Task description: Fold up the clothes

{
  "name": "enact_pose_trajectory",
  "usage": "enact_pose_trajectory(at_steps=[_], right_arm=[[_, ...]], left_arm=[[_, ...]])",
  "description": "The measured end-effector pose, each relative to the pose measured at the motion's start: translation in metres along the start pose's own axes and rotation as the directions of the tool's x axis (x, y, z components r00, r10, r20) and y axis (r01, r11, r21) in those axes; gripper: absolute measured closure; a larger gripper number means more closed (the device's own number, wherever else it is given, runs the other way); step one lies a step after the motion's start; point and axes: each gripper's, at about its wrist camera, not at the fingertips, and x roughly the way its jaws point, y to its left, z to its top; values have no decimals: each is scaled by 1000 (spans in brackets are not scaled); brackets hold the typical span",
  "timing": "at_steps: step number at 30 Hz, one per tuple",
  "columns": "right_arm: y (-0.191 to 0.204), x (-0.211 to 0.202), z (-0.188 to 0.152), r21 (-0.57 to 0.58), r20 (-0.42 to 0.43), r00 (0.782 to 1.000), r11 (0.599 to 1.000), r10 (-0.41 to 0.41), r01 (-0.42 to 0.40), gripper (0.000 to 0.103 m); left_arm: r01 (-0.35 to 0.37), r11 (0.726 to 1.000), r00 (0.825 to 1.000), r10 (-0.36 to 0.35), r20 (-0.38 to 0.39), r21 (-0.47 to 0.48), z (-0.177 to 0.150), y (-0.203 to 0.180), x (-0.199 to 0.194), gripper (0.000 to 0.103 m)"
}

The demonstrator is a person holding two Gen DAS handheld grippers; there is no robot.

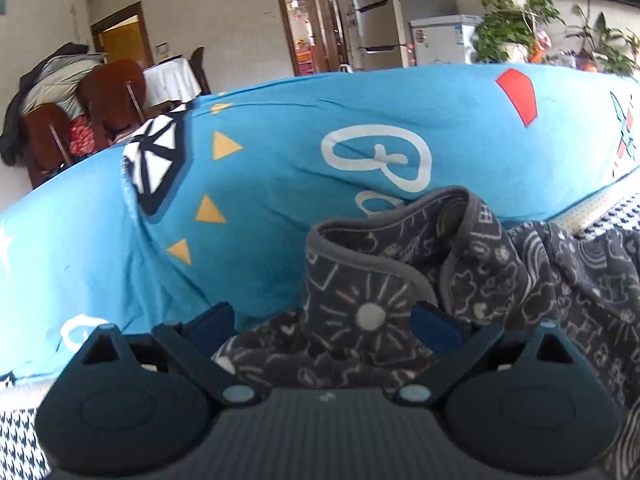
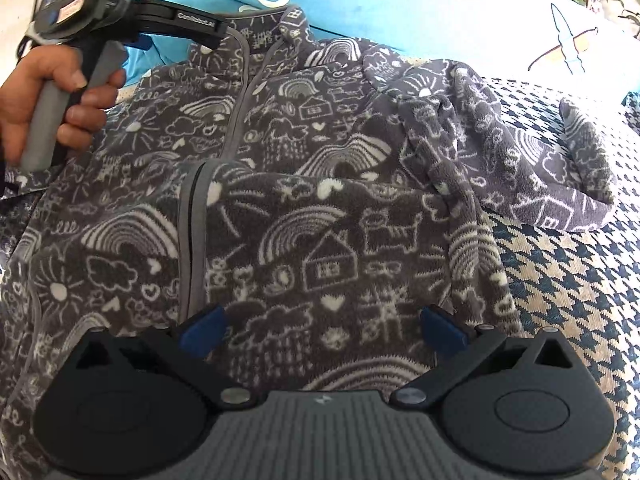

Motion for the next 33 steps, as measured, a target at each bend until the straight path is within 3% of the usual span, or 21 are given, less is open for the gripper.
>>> enact_pose_trajectory(at_steps=[6,8,12,14,19,21,23,26,28,30,33], right_arm=[[0,2,1,0,1,1000,1000,-6,6,0],[-1,3,2,-1,2,1000,1000,-9,9,0],[-2,5,3,-7,7,1000,1000,-15,15,0],[-2,5,4,-7,9,1000,1000,-19,19,0],[-2,6,3,-7,14,1000,1000,-25,25,0],[-2,7,2,-9,16,1000,1000,-27,27,0],[-1,7,2,-11,17,999,999,-30,30,0],[0,8,2,-14,19,999,999,-33,33,0],[-1,9,1,-15,20,999,999,-32,32,0],[-1,9,1,-15,19,999,999,-32,33,0],[-1,9,1,-15,20,999,999,-34,34,0]], left_arm=[[-8,998,999,11,-38,56,-2,-3,30,4],[-8,997,999,12,-46,76,-4,-7,34,13],[17,994,998,-11,-59,109,-3,-16,41,43],[12,991,999,-6,-47,133,-3,-21,43,53],[-82,985,997,83,2,150,1,-30,47,80],[-142,978,990,142,13,150,6,-35,50,80],[-154,984,988,155,-3,94,12,-32,52,69],[-176,983,984,176,-5,54,17,-29,53,19],[-203,976,979,203,8,79,17,-29,54,27],[-159,985,987,161,-24,67,19,-23,59,36],[-94,995,995,95,-39,22,21,-12,59,31]])
